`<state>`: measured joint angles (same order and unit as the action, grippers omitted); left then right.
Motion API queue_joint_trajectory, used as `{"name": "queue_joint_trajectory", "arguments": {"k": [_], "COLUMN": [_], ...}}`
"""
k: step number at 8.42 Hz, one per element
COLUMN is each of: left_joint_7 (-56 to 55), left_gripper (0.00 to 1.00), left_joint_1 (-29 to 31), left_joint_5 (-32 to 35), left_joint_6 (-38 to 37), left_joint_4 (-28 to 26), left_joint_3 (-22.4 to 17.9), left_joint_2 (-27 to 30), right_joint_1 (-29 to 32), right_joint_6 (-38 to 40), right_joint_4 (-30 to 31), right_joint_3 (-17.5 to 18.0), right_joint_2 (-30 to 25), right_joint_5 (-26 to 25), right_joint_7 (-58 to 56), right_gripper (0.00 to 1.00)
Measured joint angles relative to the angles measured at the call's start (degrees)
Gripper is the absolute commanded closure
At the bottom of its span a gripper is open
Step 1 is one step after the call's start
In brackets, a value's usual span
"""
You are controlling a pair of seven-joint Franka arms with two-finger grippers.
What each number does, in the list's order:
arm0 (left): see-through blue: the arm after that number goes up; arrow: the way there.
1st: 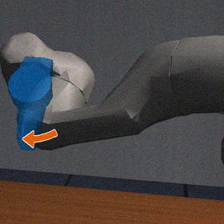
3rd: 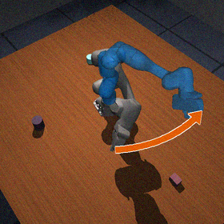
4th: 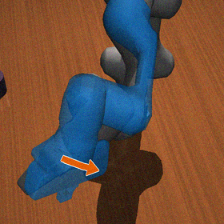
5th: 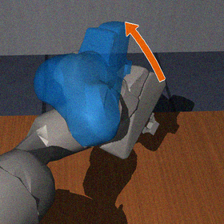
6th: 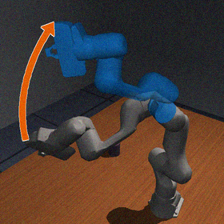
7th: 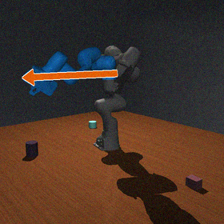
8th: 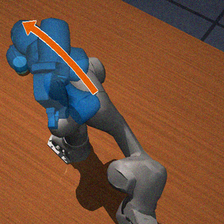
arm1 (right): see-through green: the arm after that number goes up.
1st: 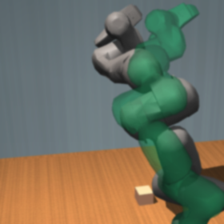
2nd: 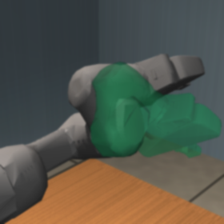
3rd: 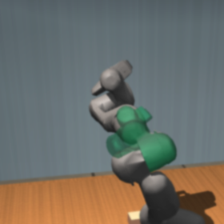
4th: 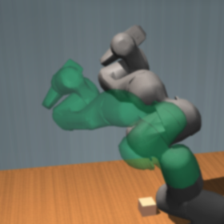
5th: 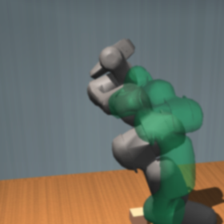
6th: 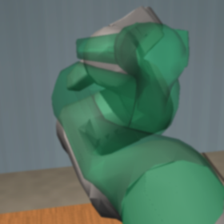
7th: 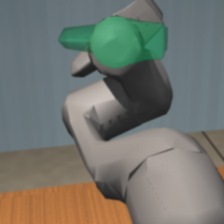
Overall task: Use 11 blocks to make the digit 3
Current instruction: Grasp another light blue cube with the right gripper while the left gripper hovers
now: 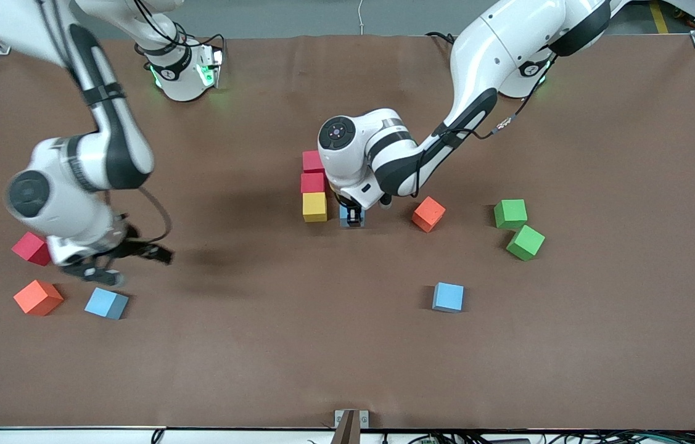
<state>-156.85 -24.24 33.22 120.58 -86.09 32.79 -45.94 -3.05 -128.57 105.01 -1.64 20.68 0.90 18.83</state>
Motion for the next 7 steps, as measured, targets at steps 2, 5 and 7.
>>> {"name": "queue_joint_trajectory", "arguments": {"k": [2, 5, 7], "left_joint_7": [-0.11, -0.32, -0.45], "left_gripper": [0.72, 0.72, 0.72], "left_joint_1": [-1.28, -3.33, -4.38], "left_joint_5": [-0.02, -0.02, -0.02], "left_joint_6": [1.08, 2.58, 2.76], "left_joint_4": [0.91, 1.04, 1.10], "left_joint_3": [-0.46, -0.87, -1.59], "left_joint_2": [-1.45, -3.00, -3.55], "right_joint_1": [5.59, 8.75, 9.28], "right_joint_6": [-0.65, -0.99, -0.91], "right_joint_4": [-11.11, -23.21, -25.07], "right_joint_3": [0.08, 0.17, 0.20], "right_joint_2": [9.19, 20.36, 22.90], "right_joint_5": [-0.70, -0.73, -0.73], "right_joint_7": [-3.39, -4.54, -4.45], "right_gripper": [0.00, 0.00, 0.00]}}
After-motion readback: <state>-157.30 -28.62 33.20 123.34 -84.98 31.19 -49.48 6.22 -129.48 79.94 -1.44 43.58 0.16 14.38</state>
